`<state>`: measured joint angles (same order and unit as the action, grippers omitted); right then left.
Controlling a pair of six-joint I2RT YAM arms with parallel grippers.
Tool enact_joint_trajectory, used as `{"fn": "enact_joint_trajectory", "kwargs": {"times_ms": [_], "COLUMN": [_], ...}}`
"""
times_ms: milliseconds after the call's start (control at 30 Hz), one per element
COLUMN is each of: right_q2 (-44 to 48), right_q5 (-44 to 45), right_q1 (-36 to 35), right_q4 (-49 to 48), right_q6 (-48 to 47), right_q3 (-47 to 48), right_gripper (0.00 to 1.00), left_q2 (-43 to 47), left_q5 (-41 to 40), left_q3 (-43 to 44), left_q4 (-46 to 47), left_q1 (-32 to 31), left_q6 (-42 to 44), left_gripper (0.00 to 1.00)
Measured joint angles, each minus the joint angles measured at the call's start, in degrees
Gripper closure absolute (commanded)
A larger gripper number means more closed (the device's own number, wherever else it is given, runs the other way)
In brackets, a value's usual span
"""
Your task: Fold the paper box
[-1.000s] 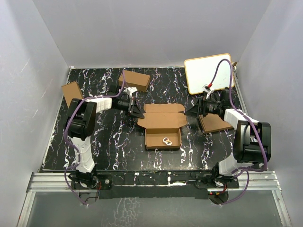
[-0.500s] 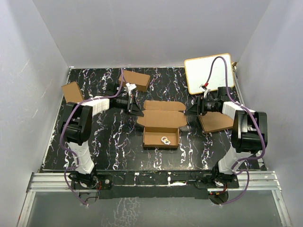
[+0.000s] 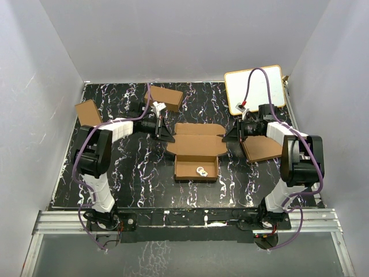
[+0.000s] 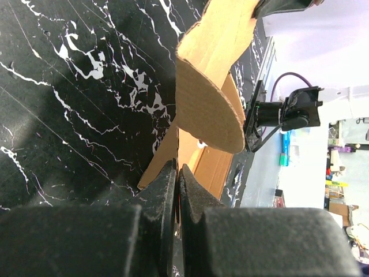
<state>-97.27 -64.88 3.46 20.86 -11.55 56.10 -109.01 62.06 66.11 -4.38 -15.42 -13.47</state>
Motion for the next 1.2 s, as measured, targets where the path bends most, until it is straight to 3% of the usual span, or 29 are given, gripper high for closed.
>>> {"fn": "enact_joint_trajectory", "kwargs": {"times_ms": [133,433,700,900,1200], "right_q2": [1.25,8.87,13.57,13.7,14.34], "right_q5": [1.16,7.89,19.52,29.92,35.34], "right_q1": [-1.36,-7.04,-11.43,-16.98,-20.04], "right_q4": [0.2,-4.94,-15.17,-21.22,-29.97], "right_q6": [-0.87,-0.37,2.95,4.26,7.3], "right_q3": [0.35,0.31,-1.03,-2.86,-8.55], "right_gripper": [0.92,0.92,0.92,0.92,0.92], "left_q2": [3.23,21.31,30.97,31.19,22.6], "left_q5": [-3.19,-17.55,-39.1,-56.98,-76.35], "left_q3": [-2.64,-16.13,-20.22,-20.26,-15.89], "left_q4": [1.73,13.6,18.97,19.28,17.57], "left_q1": [-0.15,-1.31,-9.7,-15.5,-19.54], "left_q6": [-1.2,-9.07,-11.28,-11.5,-11.96], "left_gripper": [1.0,1.0,1.0,1.0,1.0]}}
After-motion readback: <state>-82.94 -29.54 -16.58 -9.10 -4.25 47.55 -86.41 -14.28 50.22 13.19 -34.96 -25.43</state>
